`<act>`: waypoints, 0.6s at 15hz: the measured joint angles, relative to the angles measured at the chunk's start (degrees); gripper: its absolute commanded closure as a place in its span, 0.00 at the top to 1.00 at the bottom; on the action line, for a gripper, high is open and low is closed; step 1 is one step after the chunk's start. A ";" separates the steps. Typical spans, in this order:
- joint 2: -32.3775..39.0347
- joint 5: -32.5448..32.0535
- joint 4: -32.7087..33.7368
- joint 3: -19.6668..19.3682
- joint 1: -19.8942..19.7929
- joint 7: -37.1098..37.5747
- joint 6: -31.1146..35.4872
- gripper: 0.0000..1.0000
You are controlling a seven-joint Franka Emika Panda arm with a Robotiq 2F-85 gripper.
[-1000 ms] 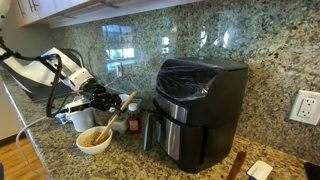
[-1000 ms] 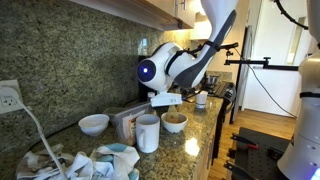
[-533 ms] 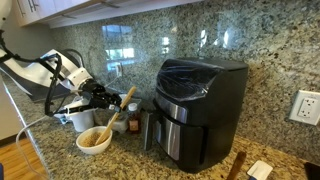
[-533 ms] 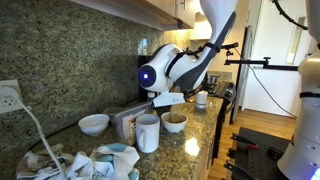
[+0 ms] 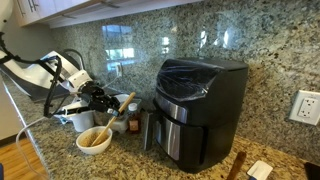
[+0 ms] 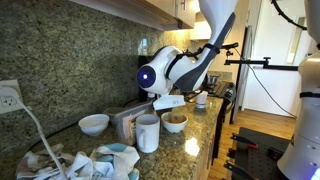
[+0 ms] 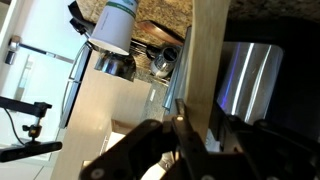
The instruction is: Use the wooden spoon to mix the contents in the bowl
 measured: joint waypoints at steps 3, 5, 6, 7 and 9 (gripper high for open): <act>-0.02 0.84 0.36 -0.02 -0.50 0.14 0.73 0.07; -0.02 0.87 0.54 -0.07 -0.59 0.87 0.79 0.07; -0.02 0.79 0.57 -0.11 -0.58 1.59 0.79 0.07; -0.02 0.64 0.57 -0.15 -0.58 2.56 0.79 0.07; -0.03 0.04 0.58 -0.27 -0.58 4.58 0.64 0.07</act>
